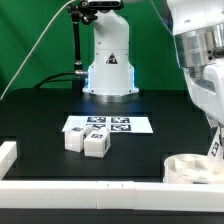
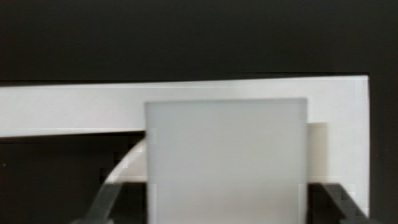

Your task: Assemble stool

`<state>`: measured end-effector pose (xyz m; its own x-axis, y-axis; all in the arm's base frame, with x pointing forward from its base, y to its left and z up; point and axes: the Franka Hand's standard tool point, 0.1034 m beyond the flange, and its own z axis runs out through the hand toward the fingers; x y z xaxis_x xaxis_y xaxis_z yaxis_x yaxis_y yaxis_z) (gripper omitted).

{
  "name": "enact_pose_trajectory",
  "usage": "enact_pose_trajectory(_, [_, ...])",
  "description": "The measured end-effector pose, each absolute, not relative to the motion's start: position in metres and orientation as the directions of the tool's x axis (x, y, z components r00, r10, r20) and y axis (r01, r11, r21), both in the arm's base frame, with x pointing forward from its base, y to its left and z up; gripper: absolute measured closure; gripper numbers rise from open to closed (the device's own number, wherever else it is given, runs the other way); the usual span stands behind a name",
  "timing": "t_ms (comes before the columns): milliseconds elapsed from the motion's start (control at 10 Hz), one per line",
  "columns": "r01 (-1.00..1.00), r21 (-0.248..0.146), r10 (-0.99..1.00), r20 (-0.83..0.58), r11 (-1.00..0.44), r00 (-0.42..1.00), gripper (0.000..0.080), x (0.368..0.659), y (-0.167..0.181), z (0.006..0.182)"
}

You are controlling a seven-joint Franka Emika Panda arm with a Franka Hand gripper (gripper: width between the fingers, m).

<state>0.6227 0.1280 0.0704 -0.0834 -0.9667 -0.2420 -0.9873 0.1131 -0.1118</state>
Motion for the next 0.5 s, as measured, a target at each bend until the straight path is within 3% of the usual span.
enact_pose_trajectory(300, [-0.950,-0.065,-0.923,-0.268,0.304,-0.277,0.0456,0.6228,0.1298,0.0703])
enact_pose_trajectory(500, [-0.864,-0.062,-0.837,-0.289,0.500,-0.464,0.0456,0.6241,0.1314,0.0698])
